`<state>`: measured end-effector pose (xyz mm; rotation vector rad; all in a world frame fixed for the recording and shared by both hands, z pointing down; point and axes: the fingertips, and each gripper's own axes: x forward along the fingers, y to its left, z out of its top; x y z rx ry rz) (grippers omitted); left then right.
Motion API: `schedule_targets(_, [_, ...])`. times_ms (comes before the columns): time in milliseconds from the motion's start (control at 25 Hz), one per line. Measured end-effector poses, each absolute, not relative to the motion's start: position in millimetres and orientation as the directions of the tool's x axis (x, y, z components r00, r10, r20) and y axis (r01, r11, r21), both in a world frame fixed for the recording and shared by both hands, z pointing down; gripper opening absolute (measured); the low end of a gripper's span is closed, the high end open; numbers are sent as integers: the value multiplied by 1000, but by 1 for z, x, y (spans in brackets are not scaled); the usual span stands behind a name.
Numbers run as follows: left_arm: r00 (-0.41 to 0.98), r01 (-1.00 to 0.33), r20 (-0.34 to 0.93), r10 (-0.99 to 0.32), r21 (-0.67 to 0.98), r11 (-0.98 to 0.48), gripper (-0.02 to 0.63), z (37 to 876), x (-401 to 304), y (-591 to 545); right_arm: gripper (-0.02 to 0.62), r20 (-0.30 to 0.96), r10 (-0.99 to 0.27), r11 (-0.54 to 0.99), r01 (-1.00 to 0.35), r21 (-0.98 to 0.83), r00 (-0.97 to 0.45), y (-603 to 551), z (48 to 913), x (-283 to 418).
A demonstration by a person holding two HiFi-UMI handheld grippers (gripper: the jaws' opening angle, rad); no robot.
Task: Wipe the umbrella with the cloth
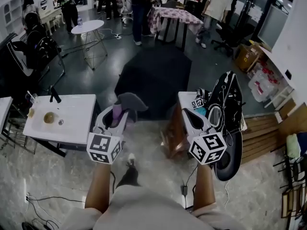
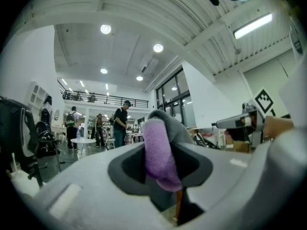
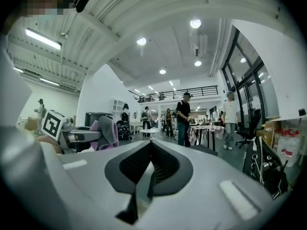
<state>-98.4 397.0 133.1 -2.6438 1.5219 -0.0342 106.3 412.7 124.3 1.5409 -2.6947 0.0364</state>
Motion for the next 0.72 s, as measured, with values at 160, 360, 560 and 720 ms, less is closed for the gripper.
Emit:
schedule_targets(160, [519, -853, -29, -854, -79, -516, 124, 141, -93, 334, 5, 58, -873, 485, -874, 12, -484, 357, 132, 111])
schedule_targets(360, [545, -836, -14, -839, -86, -542, 124, 141, -91, 247, 5, 63, -886, 461, -887, 10, -460, 272, 129, 109])
schedule_targets(560, [563, -823, 3, -827, -86, -561, 124, 139, -96, 165, 5, 74, -886, 458, -889, 0, -457, 193, 128, 96])
schedule_targets(720, [569, -818, 18, -822, -84, -569, 124, 139, -98, 109, 5, 87, -887, 454, -891, -9, -453, 139, 130, 92])
